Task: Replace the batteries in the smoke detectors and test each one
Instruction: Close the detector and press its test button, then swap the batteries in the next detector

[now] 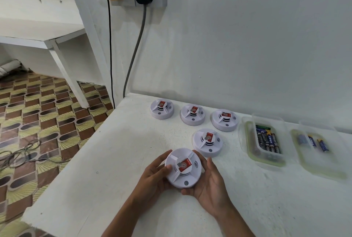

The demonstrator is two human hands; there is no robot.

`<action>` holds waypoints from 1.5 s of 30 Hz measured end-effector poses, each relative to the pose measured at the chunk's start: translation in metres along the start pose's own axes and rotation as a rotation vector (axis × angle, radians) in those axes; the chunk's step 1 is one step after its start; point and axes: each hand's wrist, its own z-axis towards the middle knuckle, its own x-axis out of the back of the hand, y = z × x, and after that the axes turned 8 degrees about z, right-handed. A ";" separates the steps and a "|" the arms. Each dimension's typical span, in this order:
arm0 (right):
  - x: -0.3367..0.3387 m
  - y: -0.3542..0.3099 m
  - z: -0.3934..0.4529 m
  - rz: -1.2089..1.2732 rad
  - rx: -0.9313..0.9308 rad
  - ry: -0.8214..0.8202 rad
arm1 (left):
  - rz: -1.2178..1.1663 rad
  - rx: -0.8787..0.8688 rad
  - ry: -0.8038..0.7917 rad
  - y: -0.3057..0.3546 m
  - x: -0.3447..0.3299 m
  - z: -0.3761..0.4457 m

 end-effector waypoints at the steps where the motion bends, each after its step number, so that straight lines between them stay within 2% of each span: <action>1: 0.001 0.000 0.000 0.002 0.003 0.005 | 0.002 -0.001 -0.003 0.000 0.000 0.000; 5: -0.002 -0.002 0.001 -0.018 0.000 -0.009 | 0.033 -0.004 0.000 0.001 0.000 0.001; 10: 0.004 0.000 0.001 0.027 0.003 0.055 | 0.047 0.006 0.001 -0.001 0.002 0.001; 17: 0.000 -0.001 0.002 -0.027 0.002 -0.062 | 0.033 0.010 -0.002 0.000 0.002 0.002; 27: -0.001 0.003 0.004 -0.037 0.028 0.075 | 0.041 0.037 -0.025 0.003 0.003 0.004; 30: -0.006 0.010 0.008 -0.067 0.055 0.121 | 0.227 -0.010 0.043 0.008 0.006 0.002; 32: -0.010 0.016 0.013 -0.092 0.096 0.158 | 0.491 -0.101 0.096 0.012 0.010 0.001; 35: -0.021 0.023 0.025 -0.140 0.157 0.194 | 0.863 -0.294 0.069 0.017 0.017 0.004; 37: -0.030 0.025 0.033 -0.100 0.199 0.173 | 1.060 -0.402 0.060 0.017 0.020 0.011; 39: -0.042 0.022 0.039 -0.093 0.194 0.144 | 1.144 -0.447 0.112 0.020 0.023 0.020; 41: -0.058 0.011 0.042 -0.345 0.142 0.156 | 1.139 -0.457 0.192 0.030 0.027 0.031; 43: -0.070 -0.004 0.044 -0.755 0.161 0.262 | 1.129 -0.476 0.192 0.041 0.032 0.043; 45: -0.061 -0.019 0.049 -1.189 0.412 0.435 | 1.147 -0.470 0.172 0.049 0.039 0.057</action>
